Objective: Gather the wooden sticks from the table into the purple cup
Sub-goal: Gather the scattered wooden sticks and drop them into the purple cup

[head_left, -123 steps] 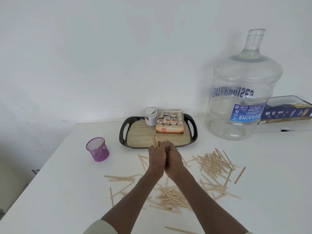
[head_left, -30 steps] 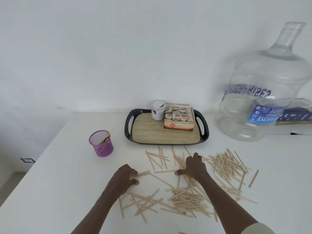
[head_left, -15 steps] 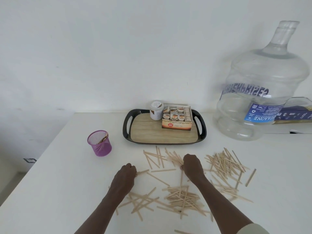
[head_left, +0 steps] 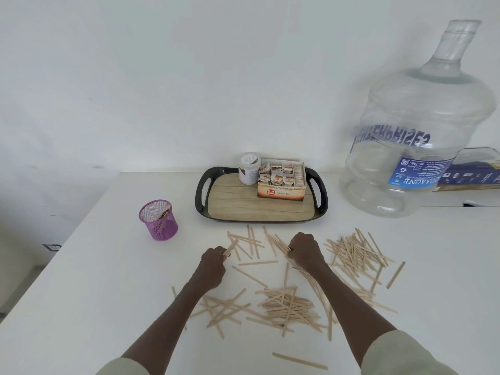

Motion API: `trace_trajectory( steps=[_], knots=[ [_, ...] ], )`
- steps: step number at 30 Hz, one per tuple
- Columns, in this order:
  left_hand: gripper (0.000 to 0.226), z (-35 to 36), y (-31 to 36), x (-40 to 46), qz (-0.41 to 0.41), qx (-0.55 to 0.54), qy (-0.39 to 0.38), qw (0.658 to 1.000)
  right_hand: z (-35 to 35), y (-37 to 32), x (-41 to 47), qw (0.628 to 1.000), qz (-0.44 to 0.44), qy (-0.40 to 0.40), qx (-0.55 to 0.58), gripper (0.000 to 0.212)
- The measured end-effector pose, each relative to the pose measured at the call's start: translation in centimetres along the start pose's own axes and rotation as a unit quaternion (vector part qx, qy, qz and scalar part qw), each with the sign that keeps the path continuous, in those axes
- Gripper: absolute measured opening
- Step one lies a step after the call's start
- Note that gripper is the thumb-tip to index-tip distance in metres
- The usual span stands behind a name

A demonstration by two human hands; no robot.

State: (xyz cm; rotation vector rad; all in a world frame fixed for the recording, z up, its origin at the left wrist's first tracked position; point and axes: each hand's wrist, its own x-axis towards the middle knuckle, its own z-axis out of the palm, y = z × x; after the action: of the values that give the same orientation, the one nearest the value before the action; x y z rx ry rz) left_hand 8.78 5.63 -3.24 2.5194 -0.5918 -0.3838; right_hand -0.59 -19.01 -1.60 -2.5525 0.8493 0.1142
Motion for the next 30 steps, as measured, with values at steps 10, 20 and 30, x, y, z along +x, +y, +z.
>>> trace_trajectory(
  steps=[10,20,30],
  knots=[
    [0.03,0.8,7.2,0.2,-0.229,-0.514,-0.031,0.826,-2.2,-0.8,-0.5,0.994,-0.07,0.005,0.088,0.026],
    [0.07,0.3,13.0,0.4,-0.231,-0.688,-0.105,0.68,-5.8,-5.8,-2.4,0.962,-0.105,-0.015,0.25,0.043],
    [0.052,-0.8,14.8,-0.4,-0.17,-0.738,-0.103,0.645,-4.9,-8.9,-4.0,0.982,-0.073,0.049,0.168,0.02]
  ],
)
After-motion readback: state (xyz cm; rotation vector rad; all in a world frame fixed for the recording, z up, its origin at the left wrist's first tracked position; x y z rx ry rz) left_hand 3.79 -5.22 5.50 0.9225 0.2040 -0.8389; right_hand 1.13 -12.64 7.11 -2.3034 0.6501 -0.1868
